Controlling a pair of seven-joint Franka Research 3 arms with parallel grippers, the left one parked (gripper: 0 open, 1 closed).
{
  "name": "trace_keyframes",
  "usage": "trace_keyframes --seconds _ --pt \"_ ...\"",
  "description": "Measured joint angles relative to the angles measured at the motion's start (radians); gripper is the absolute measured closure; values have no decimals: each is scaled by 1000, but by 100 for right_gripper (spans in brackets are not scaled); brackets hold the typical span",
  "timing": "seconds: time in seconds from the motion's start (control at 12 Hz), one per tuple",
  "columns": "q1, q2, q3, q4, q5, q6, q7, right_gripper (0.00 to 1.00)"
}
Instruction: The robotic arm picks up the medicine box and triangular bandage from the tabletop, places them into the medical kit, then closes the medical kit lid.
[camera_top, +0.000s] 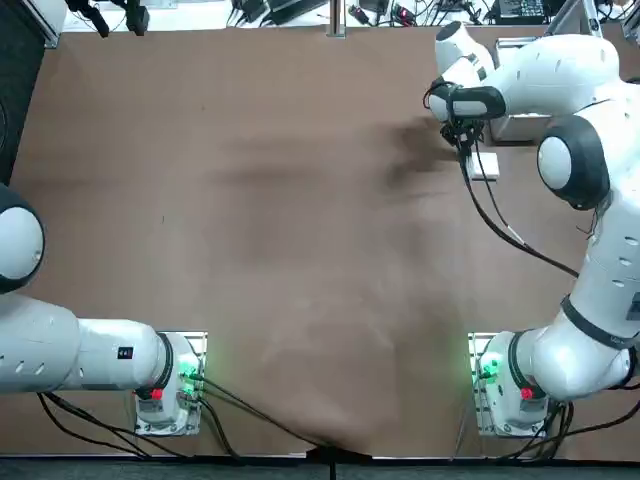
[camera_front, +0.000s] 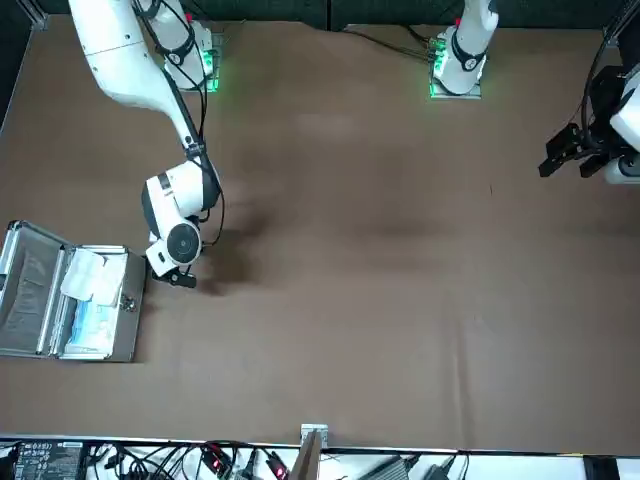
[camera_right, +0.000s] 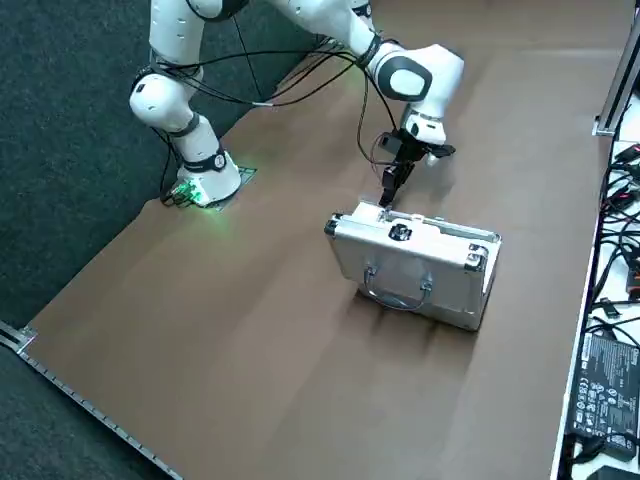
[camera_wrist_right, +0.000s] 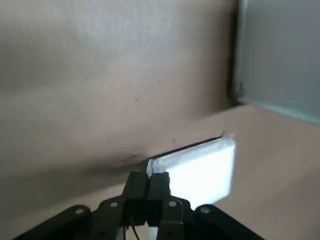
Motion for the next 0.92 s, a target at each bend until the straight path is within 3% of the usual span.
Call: trace_keyframes --seconds 0.58,0.92 --pt "0 -88 2 214 8 -210 0 99" --pt "-33 -138 -11 304 23 -232 -1 99"
